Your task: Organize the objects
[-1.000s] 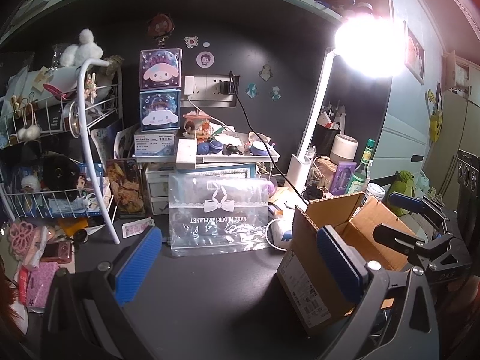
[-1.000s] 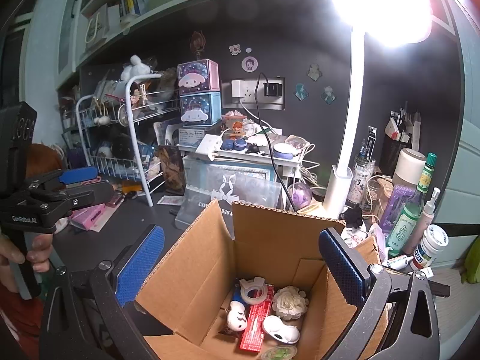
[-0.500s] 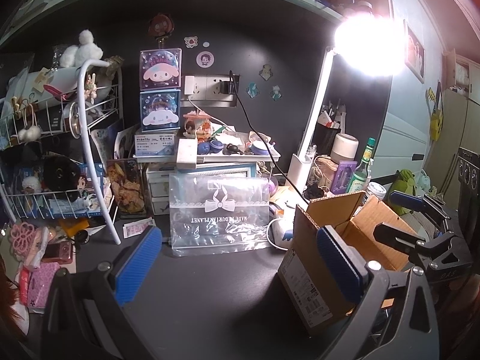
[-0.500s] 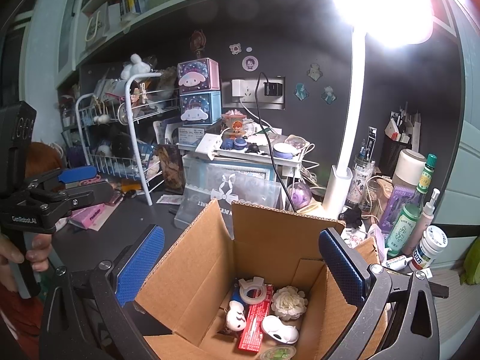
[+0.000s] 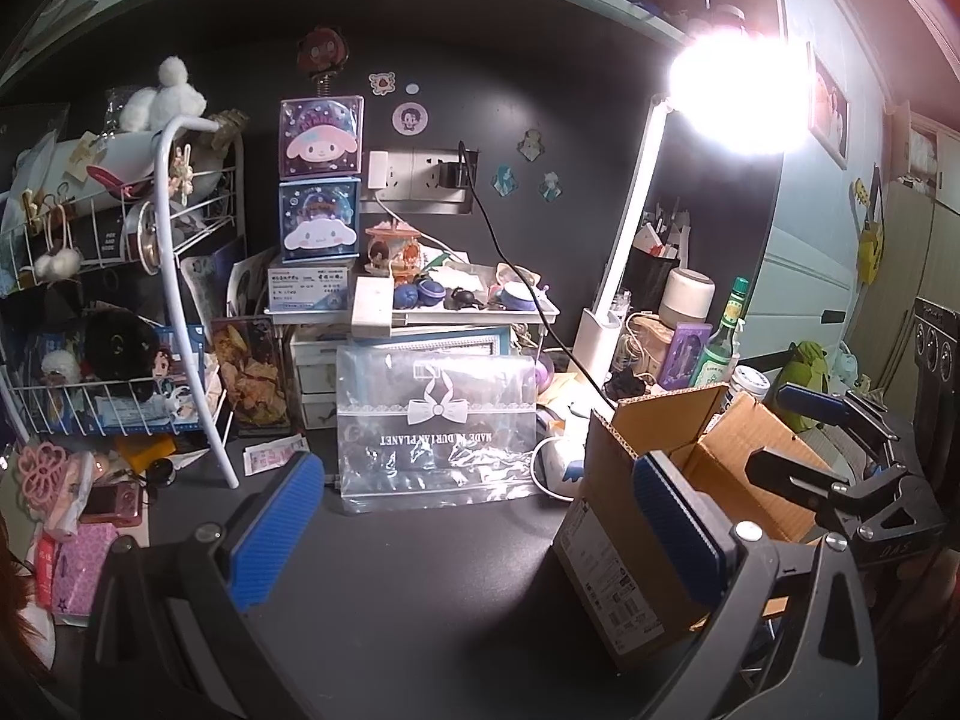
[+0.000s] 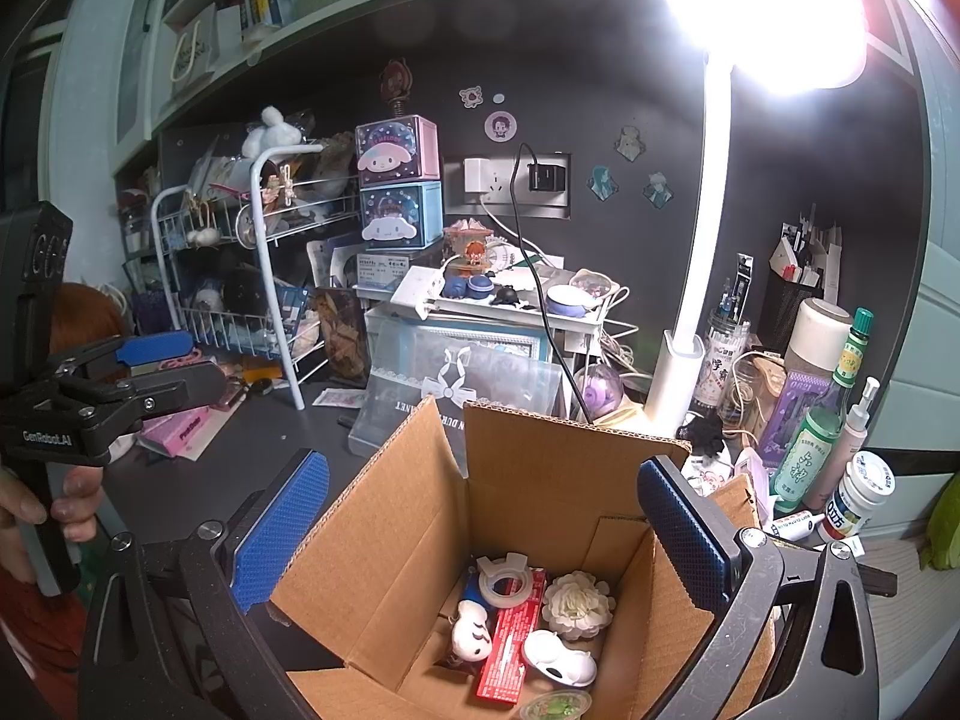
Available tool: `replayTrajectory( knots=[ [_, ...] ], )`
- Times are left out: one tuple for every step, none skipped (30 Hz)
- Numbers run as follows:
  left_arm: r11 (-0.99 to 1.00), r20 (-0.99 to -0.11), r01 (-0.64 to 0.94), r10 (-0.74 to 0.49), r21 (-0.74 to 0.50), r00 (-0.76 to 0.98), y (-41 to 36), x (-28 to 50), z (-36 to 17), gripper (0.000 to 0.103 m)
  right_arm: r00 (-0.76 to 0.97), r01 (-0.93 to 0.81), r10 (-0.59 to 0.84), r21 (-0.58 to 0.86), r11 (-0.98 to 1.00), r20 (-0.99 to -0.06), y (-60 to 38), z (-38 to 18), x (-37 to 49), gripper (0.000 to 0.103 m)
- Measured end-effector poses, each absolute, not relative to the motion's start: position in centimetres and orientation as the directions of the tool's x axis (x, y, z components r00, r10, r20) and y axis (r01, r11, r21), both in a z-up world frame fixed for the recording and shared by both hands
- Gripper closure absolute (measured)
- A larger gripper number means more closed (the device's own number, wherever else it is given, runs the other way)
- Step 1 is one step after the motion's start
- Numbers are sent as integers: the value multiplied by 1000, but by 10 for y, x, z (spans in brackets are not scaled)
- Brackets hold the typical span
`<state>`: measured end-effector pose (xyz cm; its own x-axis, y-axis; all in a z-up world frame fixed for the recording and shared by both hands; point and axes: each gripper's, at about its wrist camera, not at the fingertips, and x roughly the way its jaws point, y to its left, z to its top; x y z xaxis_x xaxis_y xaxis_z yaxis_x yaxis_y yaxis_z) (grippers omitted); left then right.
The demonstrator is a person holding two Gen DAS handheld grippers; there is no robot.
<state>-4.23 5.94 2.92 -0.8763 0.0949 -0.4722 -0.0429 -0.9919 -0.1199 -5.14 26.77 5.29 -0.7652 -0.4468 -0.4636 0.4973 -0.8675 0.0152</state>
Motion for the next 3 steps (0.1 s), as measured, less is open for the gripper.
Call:
replayTrajectory(
  knots=[
    [-992, -472, -42, 94, -119, -877, 60, -43, 30, 1, -766, 497, -446, 15, -868, -463, 268, 53, -51, 0],
    [-992, -471, -42, 93, -118, -877, 60, -43, 30, 1, -766, 496, -445, 14, -868, -464, 267, 53, -51, 0],
    [-992, -470, -43, 93, -116, -878, 60, -43, 30, 1, -766, 496, -445, 14, -868, -464, 267, 53, -51, 0]
  ],
)
